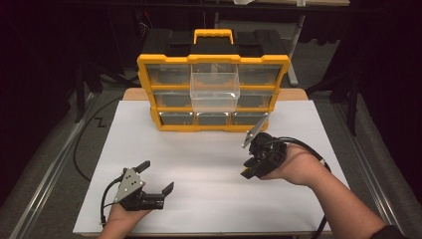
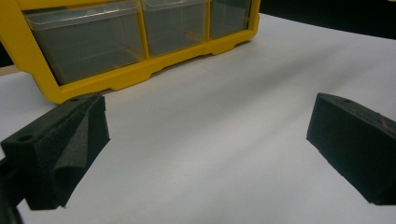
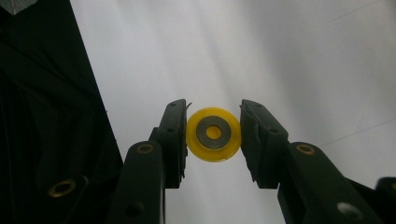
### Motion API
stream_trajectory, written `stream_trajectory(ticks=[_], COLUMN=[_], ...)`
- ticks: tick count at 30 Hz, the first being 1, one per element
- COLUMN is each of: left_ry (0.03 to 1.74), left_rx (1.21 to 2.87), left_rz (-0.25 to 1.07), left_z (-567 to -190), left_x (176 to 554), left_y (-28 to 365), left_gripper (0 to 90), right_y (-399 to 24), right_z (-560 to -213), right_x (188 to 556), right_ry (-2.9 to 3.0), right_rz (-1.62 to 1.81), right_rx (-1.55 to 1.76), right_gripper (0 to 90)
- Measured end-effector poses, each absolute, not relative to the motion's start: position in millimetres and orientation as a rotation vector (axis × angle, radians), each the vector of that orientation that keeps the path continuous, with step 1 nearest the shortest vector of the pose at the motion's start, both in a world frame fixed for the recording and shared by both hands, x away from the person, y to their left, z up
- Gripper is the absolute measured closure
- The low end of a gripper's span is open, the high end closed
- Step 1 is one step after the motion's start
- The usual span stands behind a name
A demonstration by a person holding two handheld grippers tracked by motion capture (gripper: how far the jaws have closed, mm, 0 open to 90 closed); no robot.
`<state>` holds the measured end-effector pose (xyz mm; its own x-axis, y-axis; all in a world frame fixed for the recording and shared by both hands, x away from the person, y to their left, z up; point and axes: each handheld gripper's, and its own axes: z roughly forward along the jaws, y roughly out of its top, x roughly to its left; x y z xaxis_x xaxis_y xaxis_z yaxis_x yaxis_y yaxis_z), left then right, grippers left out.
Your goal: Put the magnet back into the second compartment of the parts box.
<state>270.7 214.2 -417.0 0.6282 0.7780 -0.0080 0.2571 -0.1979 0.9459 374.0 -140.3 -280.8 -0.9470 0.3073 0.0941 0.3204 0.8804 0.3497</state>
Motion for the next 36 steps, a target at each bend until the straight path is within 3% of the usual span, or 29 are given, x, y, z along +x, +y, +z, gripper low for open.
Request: stream_trajectory(ticks=[36], left_ry=[0.84], left_rx=[1.73], left_rz=[0.554], left_z=[-416], left_x=[270], left_y=[219], left_gripper=[0.1], right_y=[-130], right_z=[-211], right_x=[394], right_ry=[-3.062], right_rz=[-0.619], right_rx=[-0.469], right_gripper=[64.2])
